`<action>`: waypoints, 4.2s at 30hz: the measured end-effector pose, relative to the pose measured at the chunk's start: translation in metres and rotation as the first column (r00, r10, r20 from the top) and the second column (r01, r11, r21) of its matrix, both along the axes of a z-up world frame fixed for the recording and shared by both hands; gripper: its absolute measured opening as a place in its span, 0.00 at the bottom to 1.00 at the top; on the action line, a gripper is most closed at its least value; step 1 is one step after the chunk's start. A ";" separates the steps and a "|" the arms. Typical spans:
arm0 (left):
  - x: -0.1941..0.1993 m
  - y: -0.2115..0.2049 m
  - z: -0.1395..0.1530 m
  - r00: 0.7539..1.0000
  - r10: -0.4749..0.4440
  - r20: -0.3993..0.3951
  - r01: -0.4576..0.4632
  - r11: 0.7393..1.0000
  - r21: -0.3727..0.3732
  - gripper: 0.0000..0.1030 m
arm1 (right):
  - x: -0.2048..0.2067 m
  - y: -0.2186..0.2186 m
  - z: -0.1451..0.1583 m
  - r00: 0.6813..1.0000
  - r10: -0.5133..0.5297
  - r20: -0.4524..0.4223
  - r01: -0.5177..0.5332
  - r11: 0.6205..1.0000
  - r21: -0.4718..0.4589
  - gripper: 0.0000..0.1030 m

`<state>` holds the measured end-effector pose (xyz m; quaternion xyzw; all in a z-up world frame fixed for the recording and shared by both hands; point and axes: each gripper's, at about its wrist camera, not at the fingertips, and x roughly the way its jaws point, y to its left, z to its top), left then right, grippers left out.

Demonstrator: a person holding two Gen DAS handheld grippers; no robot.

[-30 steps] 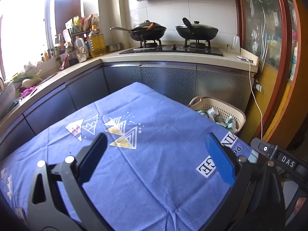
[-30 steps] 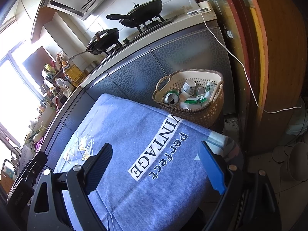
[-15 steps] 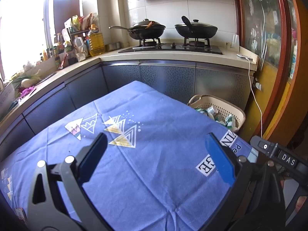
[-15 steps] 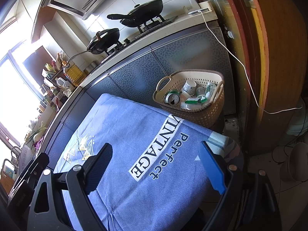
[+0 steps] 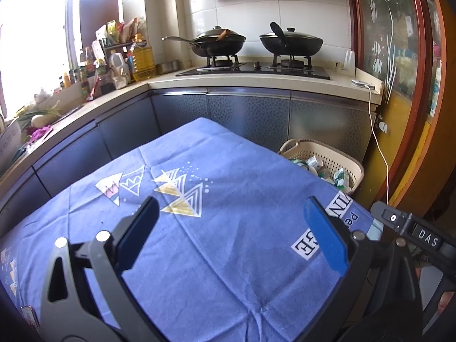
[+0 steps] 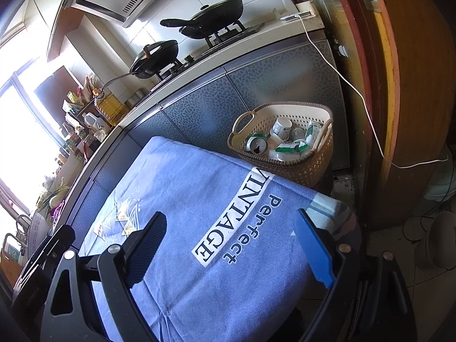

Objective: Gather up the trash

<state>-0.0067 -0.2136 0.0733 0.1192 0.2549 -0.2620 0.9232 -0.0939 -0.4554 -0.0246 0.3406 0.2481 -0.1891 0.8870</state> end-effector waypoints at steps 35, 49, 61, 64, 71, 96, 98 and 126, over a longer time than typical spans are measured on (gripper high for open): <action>0.015 0.022 -0.001 1.000 0.012 -0.025 -0.012 1.000 -0.003 0.94 | 0.011 0.011 0.017 0.999 0.045 -0.021 -0.047 0.993 -0.106 0.86; 0.026 0.026 -0.001 0.996 0.066 -0.052 -0.066 0.998 0.004 0.94 | 0.013 0.014 0.014 0.998 0.051 -0.023 -0.053 0.993 -0.105 0.86; 0.031 0.023 -0.005 0.995 0.059 -0.081 -0.057 0.998 0.029 0.94 | 0.011 0.015 0.020 0.999 0.048 -0.025 -0.050 0.992 -0.112 0.86; 0.029 0.022 -0.004 0.996 0.051 -0.068 -0.049 0.998 0.036 0.94 | 0.010 0.016 0.022 0.999 0.048 -0.023 -0.050 0.992 -0.116 0.86; 0.026 0.020 -0.002 0.997 0.030 -0.070 -0.028 0.999 0.027 0.94 | 0.011 0.018 0.024 0.998 0.057 -0.023 -0.060 0.990 -0.126 0.86; 0.013 0.015 0.001 0.999 0.013 -0.033 -0.012 0.998 0.057 0.94 | 0.010 0.024 0.026 0.999 0.045 -0.009 -0.046 0.990 -0.133 0.86; 0.011 0.014 0.001 1.000 0.007 -0.025 -0.005 0.998 0.066 0.94 | 0.008 0.023 0.027 0.999 0.042 -0.006 -0.042 0.990 -0.132 0.86; 0.005 0.014 0.004 1.000 0.013 -0.014 -0.012 0.997 0.075 0.94 | 0.005 0.022 0.028 0.999 0.035 0.002 -0.034 0.990 -0.137 0.86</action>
